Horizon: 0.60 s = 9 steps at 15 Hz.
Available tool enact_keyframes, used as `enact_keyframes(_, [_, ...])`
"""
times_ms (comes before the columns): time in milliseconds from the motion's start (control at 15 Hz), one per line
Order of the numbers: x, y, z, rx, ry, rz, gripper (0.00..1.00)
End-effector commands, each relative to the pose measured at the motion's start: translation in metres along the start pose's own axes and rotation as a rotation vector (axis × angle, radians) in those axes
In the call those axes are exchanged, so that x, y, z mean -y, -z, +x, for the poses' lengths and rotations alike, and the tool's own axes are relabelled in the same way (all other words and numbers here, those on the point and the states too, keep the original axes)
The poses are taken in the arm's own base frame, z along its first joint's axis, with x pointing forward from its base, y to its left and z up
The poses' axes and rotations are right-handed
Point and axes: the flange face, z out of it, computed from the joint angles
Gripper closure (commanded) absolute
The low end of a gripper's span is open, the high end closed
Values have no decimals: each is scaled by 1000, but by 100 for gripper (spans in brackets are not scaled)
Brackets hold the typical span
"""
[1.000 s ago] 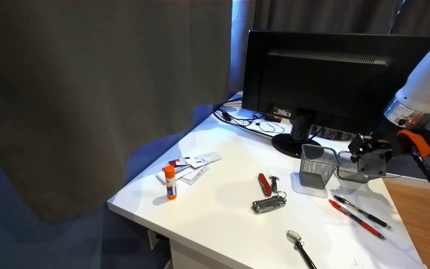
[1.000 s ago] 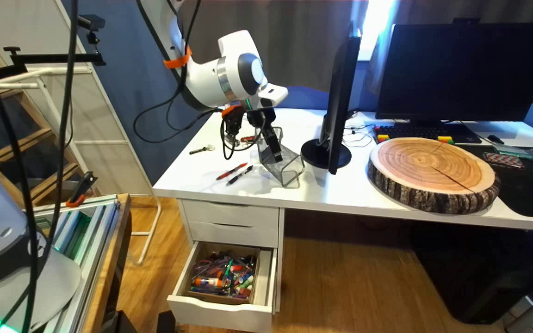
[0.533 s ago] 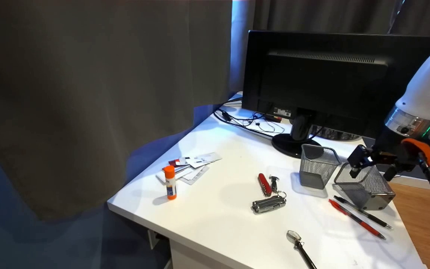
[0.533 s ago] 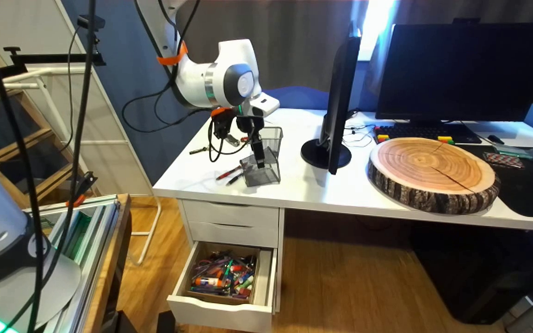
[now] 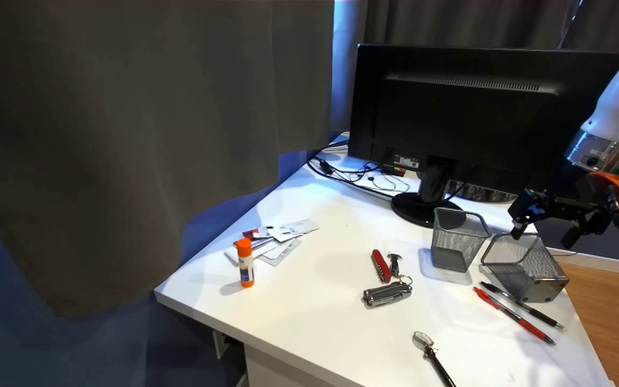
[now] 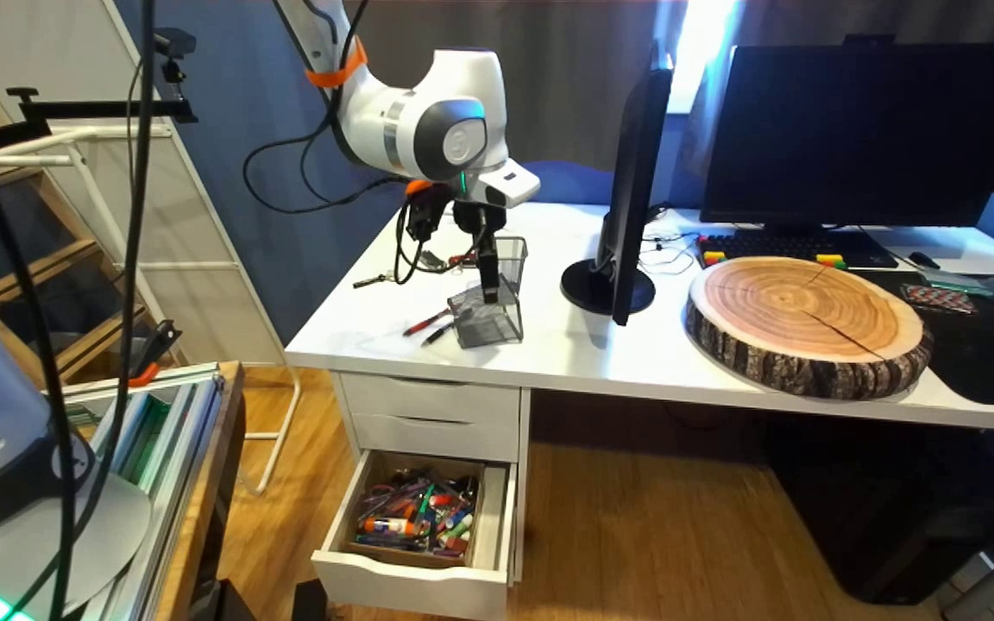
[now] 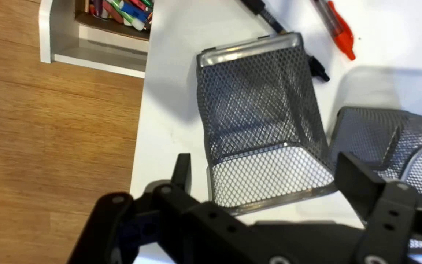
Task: Stack the pen holders then place the two pens in them
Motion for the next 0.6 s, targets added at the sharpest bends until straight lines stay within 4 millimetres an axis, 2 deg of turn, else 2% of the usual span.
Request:
enact_keyframes(0, [-5,17,16,26,-68,8,0])
enact_keyframes(267, [-6,19,35,68,-159,21,0])
enact_keyframes(533, [-6,19,45,148,-245,-11,0])
